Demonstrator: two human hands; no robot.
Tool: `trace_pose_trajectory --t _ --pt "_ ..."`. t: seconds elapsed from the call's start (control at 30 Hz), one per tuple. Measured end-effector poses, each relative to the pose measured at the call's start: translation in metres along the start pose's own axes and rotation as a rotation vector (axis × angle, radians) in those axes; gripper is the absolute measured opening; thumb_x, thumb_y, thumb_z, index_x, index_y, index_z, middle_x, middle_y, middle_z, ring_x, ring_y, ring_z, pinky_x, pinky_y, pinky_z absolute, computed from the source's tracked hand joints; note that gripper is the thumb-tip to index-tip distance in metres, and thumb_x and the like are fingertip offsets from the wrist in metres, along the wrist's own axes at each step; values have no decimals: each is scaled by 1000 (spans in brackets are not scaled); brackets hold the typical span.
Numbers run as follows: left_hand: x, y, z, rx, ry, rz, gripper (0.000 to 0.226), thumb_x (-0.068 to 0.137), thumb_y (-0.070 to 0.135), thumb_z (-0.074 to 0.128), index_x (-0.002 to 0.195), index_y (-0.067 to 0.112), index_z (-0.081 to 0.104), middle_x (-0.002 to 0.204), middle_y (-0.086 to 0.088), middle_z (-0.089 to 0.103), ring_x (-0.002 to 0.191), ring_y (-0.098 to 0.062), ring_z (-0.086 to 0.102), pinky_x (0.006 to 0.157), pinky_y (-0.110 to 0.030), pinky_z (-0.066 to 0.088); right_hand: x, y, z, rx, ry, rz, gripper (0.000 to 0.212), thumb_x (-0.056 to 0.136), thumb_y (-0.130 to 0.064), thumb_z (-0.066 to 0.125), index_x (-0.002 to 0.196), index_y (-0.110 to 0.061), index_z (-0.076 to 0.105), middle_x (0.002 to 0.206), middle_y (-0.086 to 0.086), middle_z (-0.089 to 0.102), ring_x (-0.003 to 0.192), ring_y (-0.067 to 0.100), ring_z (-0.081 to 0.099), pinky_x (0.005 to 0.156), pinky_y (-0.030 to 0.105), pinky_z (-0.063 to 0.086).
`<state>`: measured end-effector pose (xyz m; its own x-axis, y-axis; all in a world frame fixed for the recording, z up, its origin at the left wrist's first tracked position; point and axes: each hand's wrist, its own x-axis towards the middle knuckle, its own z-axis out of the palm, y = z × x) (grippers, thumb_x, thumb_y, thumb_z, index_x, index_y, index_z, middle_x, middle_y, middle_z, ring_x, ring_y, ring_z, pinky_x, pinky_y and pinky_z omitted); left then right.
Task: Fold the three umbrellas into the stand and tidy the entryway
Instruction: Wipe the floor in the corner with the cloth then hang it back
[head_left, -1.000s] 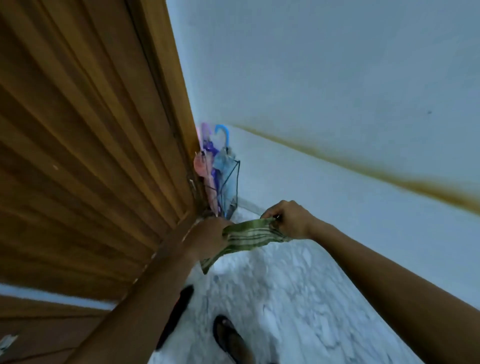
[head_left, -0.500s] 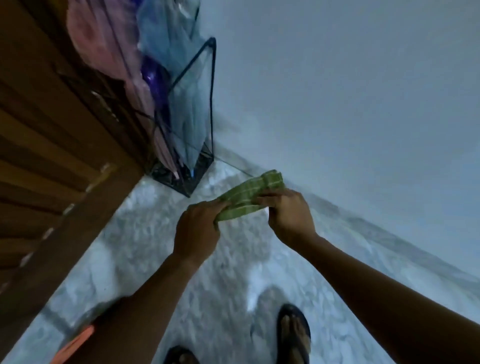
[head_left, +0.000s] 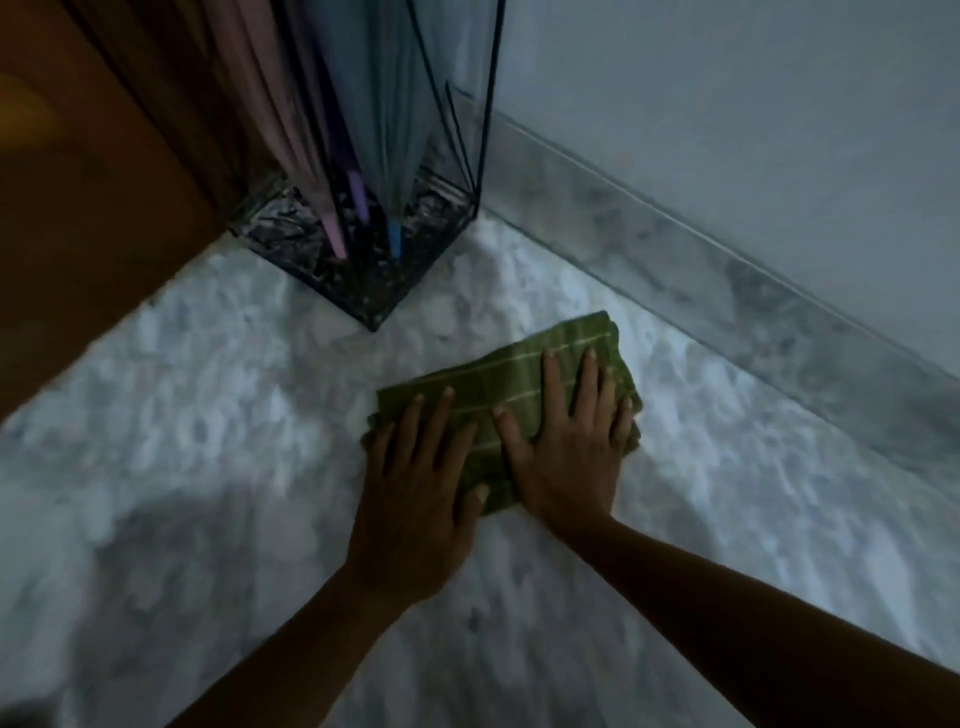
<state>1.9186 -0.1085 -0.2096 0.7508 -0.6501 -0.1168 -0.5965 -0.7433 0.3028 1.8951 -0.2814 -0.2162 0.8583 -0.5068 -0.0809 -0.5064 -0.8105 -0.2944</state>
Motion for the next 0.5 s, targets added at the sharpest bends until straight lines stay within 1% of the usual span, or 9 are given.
trace_pose_trajectory --t 0.03,0.07,0.13,0.17,0.23,0.3,0.37,0.43,0.5 --pt "7 0 6 16 -3 -19 65 96 48 39 155 20 35 166 -12 21 151 -37 20 117 -55 21 13 4 5 -26 19 -44 82 91 -76 29 160 -31 25 169 11 13 156 32 10 124 51 0" --pt "16 -1 11 23 -27 -51 68 95 51 36 156 21 32 166 -12 18 151 -38 20 117 -56 22 28 9 9 -52 -3 -93 81 91 -76 29 160 -33 24 169 10 13 156 31 10 124 51 0" --pt "36 1 10 20 -70 -124 74 93 58 35 158 25 28 167 -12 16 149 -38 23 114 -58 24 60 15 10 -98 -83 -196 80 92 -77 24 161 -37 17 170 8 8 156 28 4 124 49 -2" --pt "47 0 6 22 -68 -151 76 92 61 34 159 27 22 168 -12 12 149 -38 20 114 -58 23 77 14 6 -121 -115 -251 79 92 -78 22 161 -39 12 170 7 4 157 27 0 124 49 -4" --pt "70 -2 -1 20 -79 -199 80 94 65 29 161 29 4 168 -10 -7 152 -37 5 118 -56 12 113 5 -3 -149 -207 -359 79 93 -78 21 161 -41 2 170 4 -7 157 25 -8 124 48 -7" --pt "81 -6 -5 19 -95 -241 83 92 69 16 160 28 -8 166 -9 -20 153 -33 -8 120 -53 4 140 -8 -11 -168 -298 -433 81 93 -78 23 160 -41 -4 169 4 -15 156 25 -14 124 48 -11" --pt "82 -8 -7 23 -57 -255 88 85 71 8 160 26 -8 166 -10 -21 153 -32 -12 121 -52 1 153 -20 -13 -168 -345 -448 84 90 -78 26 160 -42 -5 169 4 -18 155 25 -17 123 48 -12" --pt "85 -11 -6 9 -35 -280 87 88 71 12 160 26 -4 166 -11 -19 154 -32 -12 121 -52 1 162 -35 -13 -165 -364 -423 84 91 -74 32 160 -42 -2 169 4 -17 155 25 -18 123 50 -12" --pt "83 -14 -5 0 -23 -321 90 85 74 9 160 27 -3 167 -10 -17 154 -33 -9 122 -52 4 166 -52 -10 -197 -395 -422 82 92 -71 35 161 -41 1 169 5 -17 155 27 -19 123 52 -12"
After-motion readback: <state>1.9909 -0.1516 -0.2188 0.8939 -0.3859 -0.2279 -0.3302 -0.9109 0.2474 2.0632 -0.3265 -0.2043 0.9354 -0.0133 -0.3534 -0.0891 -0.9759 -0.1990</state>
